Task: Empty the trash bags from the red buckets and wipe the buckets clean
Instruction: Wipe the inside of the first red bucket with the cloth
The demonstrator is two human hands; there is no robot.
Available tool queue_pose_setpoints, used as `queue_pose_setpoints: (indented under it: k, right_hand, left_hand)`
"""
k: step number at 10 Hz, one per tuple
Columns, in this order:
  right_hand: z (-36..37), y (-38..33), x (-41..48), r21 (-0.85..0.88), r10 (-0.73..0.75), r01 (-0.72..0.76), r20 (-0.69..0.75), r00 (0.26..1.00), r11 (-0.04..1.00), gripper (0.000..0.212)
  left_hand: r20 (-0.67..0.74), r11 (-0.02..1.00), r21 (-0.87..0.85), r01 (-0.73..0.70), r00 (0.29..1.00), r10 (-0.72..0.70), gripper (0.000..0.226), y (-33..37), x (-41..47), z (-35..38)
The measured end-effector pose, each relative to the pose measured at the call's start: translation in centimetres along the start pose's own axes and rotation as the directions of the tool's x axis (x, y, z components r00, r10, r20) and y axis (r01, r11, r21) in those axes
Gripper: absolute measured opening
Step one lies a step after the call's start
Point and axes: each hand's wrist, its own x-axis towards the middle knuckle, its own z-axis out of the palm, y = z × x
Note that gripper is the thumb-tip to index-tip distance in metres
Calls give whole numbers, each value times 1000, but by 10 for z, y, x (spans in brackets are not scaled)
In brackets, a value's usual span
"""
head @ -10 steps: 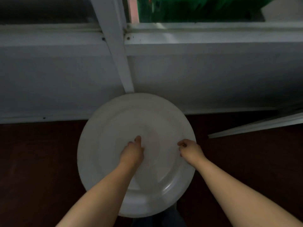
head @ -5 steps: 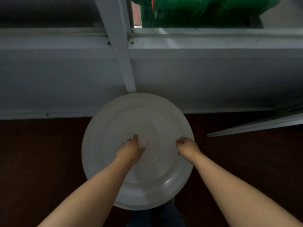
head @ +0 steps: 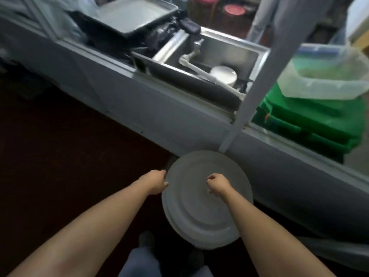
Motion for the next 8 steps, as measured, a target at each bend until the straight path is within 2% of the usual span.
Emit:
queue_pose_setpoints:
  k: [1, 2, 3, 4, 5, 6, 7, 8]
  right_hand:
    - [15, -57, -10, -83, -53, 55, 27, 998, 995, 16]
    - [57, -165, -26, -192, -143, 156, 82, 986, 969, 17]
    - [99, -240, -34, -248, -208, 231, 114, 971, 941, 20]
    - [168, -344, -47, -267, -253, 293, 174, 952, 918, 16]
    - [221, -415, -56, -296, -291, 350, 226, 930, 889, 15]
    - [292, -518, -70, -277, -356, 432, 283, 890, 858, 21]
    - [338, -581, -85, -373, -322, 419, 294, 900, 828, 60]
    - [398, -645, -68, -710, -420, 534, 703, 574, -459, 40]
  left_hand:
    - [-77, 993, -113, 40, 996, -49, 42, -43, -33, -29]
    - [-204, 963, -251, 98, 967, -152, 41, -131, -73, -65]
    - [-244, 941, -304, 150, 942, -230, 38, -201, -94, -83]
    - [-258, 912, -358, 198, 918, -301, 32, -303, -127, -110]
    - [-292, 891, -413, 189, 899, -326, 27, -379, -149, -129]
    - [-337, 850, -490, 195, 857, -391, 21, -482, -180, -160]
    - [-352, 812, -544, 210, 822, -448, 18, -537, -194, -176]
    - [-359, 750, -626, 212, 776, -519, 16, -611, -203, -197]
